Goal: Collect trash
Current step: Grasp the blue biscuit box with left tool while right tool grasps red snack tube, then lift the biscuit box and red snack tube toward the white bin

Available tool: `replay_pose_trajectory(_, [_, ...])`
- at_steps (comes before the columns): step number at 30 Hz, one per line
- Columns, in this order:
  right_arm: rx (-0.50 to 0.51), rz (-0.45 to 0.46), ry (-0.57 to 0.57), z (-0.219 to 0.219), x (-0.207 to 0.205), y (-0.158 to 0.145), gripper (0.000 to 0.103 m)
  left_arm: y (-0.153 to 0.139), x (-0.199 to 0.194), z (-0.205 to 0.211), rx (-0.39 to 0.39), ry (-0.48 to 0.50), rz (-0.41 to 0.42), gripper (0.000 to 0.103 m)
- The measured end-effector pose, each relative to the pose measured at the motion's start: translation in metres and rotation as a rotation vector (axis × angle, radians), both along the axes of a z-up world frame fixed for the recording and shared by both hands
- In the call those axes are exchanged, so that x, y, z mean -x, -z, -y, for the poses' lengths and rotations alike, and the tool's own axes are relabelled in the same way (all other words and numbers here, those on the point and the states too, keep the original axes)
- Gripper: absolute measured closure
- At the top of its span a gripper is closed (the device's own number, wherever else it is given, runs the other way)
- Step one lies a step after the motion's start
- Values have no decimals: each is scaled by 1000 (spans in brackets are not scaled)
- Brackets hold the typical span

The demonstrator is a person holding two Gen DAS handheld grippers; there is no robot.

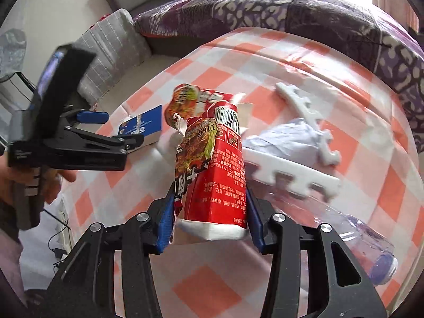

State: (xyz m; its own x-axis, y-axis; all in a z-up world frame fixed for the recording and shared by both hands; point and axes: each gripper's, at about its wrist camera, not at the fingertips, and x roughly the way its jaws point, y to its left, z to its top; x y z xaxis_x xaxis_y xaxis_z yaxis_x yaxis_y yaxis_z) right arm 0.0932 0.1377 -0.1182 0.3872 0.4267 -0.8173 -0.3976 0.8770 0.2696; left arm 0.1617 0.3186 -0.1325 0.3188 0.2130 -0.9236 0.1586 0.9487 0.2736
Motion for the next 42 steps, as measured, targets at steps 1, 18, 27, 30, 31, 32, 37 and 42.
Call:
replay_pose_trajectory(1, [-8,-3,-1,6,1,-2,58,5,-3,1,-22,1,-7,16])
replay_pose_trajectory(18, [-103,63,-18,56,17,-31,58,5,4,-67,227,-283,22,45])
replay_pose_trajectory(27, [-107,165,40,90,19,-69,58,-79,20,-51,225,-400,253,45])
replay_pose_trajectory(30, [-105,199,78,111,18,-81,58,-103,26,-32,230,-429,330,45])
replay_pose_trajectory(31, [-102,211,92,118,18,-84,57,-107,26,-21,234,-432,351,45])
replay_pose_trajectory(32, [-98,223,109,126,17,-87,57,-114,28,-12,239,-437,379,45])
replay_pose_trajectory(37, [-99,260,191,170,14,-94,57,-138,42,32,241,-456,480,44])
replay_pose_trajectory(42, [-128,261,286,205,7,-93,57,-149,58,72,250,-462,545,44])
